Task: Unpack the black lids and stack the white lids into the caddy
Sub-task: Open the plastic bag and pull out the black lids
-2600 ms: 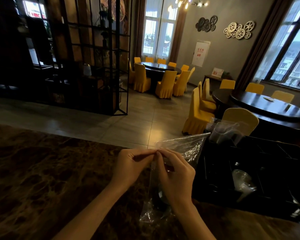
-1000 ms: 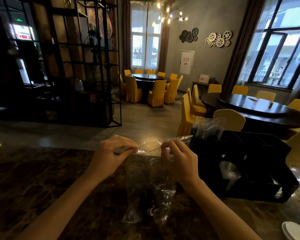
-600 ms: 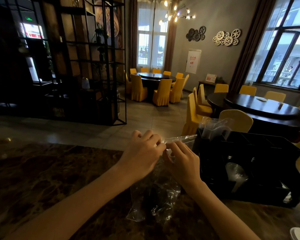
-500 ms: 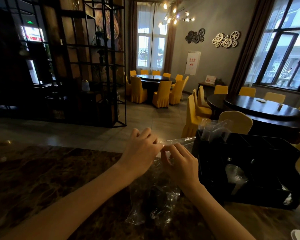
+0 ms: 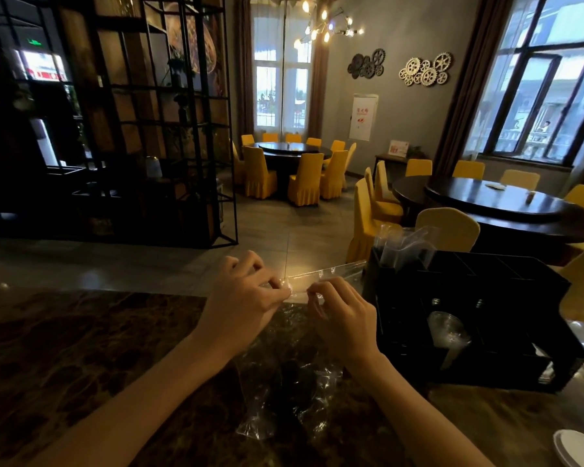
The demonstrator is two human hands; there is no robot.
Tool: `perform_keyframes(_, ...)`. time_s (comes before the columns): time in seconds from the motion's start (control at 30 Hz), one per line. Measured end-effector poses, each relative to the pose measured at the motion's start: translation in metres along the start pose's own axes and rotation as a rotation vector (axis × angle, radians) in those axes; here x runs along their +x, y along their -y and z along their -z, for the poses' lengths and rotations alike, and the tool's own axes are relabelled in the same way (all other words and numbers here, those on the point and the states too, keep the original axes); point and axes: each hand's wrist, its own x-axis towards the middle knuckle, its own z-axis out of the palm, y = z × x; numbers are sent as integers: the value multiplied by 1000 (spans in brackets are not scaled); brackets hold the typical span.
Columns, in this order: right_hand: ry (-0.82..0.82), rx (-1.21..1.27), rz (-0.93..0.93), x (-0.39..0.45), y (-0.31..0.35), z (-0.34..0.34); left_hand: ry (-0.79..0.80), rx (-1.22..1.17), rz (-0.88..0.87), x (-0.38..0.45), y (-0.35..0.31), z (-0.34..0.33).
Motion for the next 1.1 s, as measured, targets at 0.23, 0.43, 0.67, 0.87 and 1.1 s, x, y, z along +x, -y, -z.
perform_keyframes(0.23,-38,-3,7,2,-11,-1,-86,-21,-29,-5,3,1)
perform_keyframes(0.43,-91,12,21,0,-27,-1,-86,-58,-35,-6,1,-1)
perform_keyframes(0.67,-118,7,1,-6,-39,1,-65,-67,-43,-7,1,-3)
perform_keyframes(0.87,-139,51,-78,-8,-37,6,94,-26,42,2,-13,1)
perform_keyframes(1.1,-141,10,-87,-9,-36,2,527,128,66,41,-49,-6)
